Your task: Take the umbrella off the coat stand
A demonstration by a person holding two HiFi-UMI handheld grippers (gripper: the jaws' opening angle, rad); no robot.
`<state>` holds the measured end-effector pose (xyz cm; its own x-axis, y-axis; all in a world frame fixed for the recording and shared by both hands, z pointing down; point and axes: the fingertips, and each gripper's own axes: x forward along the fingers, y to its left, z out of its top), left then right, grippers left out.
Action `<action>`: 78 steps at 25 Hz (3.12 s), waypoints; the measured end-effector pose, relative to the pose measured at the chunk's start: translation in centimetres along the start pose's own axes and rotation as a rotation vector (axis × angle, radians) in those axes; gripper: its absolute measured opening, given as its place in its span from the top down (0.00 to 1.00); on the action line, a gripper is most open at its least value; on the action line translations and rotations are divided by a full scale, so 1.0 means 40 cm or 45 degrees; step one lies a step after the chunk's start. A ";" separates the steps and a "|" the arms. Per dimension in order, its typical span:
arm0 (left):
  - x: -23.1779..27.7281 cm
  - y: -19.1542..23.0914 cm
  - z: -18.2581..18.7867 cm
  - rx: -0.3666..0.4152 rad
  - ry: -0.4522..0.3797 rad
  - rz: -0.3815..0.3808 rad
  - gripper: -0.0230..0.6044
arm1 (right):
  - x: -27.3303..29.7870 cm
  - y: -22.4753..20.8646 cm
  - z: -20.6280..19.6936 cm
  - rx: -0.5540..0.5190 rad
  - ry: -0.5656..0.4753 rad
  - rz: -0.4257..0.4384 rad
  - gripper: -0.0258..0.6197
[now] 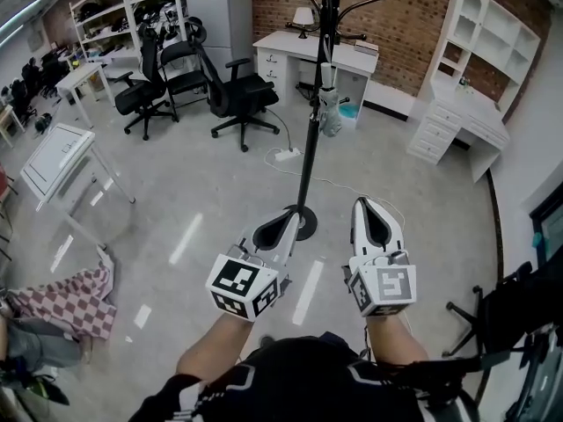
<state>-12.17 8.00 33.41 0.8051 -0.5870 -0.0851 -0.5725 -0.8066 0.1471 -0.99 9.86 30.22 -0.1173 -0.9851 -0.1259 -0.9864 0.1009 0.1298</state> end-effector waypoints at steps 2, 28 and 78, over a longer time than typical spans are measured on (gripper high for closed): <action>-0.004 0.023 -0.003 -0.022 -0.008 -0.013 0.95 | 0.014 0.010 -0.002 0.005 0.015 -0.002 0.95; 0.269 0.122 -0.019 0.016 0.007 0.004 0.95 | 0.260 -0.136 -0.068 0.050 -0.035 0.145 0.95; 0.870 0.464 0.054 0.063 -0.033 0.116 0.95 | 0.852 -0.479 -0.178 0.189 -0.035 0.356 0.95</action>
<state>4.87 -27.55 31.03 0.7455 -0.6591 -0.0995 -0.6506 -0.7520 0.1064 14.72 -26.65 30.46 -0.3875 -0.9122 -0.1327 -0.9212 0.3887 0.0182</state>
